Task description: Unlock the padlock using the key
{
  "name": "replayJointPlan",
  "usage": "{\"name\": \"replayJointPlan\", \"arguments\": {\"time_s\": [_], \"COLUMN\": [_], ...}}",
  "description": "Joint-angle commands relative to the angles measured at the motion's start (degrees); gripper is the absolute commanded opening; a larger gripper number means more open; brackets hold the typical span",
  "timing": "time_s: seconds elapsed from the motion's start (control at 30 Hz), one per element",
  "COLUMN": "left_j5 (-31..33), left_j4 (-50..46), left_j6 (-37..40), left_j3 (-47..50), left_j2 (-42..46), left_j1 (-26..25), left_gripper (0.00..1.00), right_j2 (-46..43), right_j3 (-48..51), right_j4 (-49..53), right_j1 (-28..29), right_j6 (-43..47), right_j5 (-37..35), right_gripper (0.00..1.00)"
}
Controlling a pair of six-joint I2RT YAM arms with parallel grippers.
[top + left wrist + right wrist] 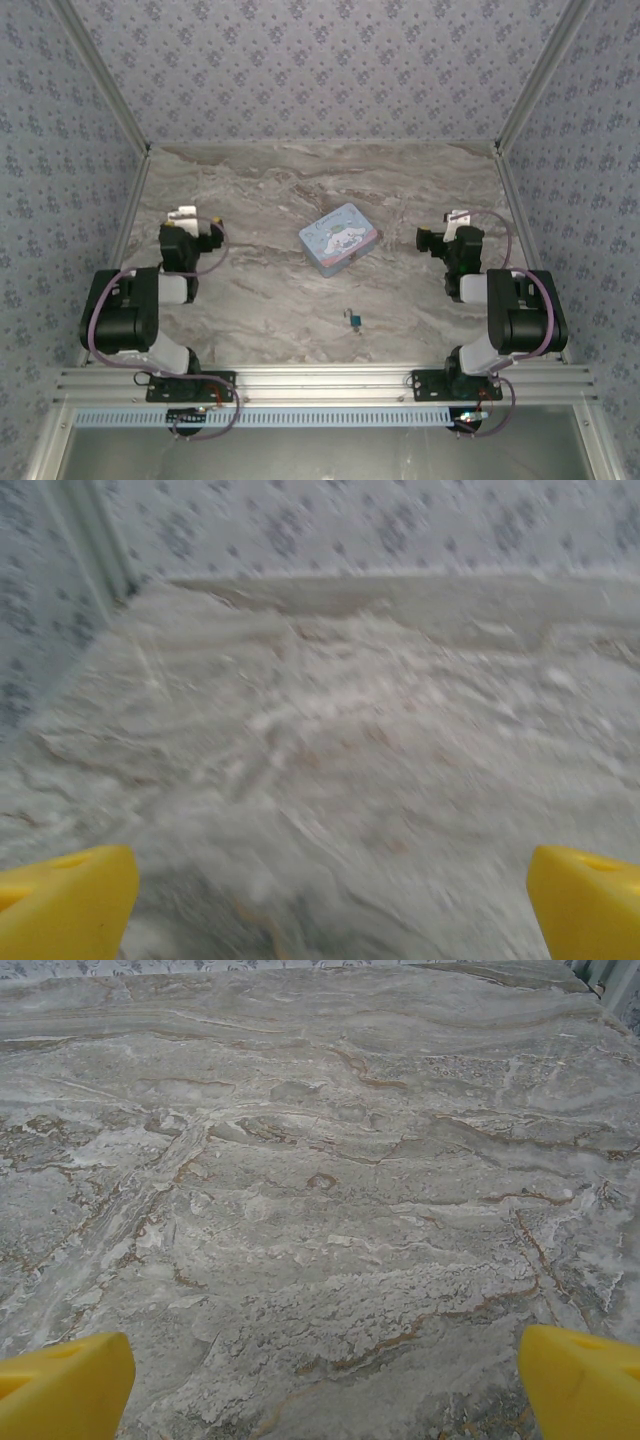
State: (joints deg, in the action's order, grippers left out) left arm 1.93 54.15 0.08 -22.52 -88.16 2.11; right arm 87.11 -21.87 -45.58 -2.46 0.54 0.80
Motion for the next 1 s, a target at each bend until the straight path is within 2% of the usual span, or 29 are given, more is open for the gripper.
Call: {"name": "replayJointPlan", "arguments": {"time_s": [0.0,0.97], "left_j5": [-1.3,0.5], "left_j4": [-5.3,-7.6], "left_j6": [-3.5,-1.9], "left_j3": [0.1,-1.1], "left_j2": [0.3,0.2], "left_j1": [0.8,-0.8], "left_gripper": [0.99,0.99], "right_j2": [0.0,0.1], "right_j3": [-0.6,-0.7], "right_j4": [0.0,0.1], "right_j1": [0.2,0.2], "right_j6": [0.9,0.9], "right_j5": [-0.8,-0.9], "right_gripper": [1.00,1.00]}}
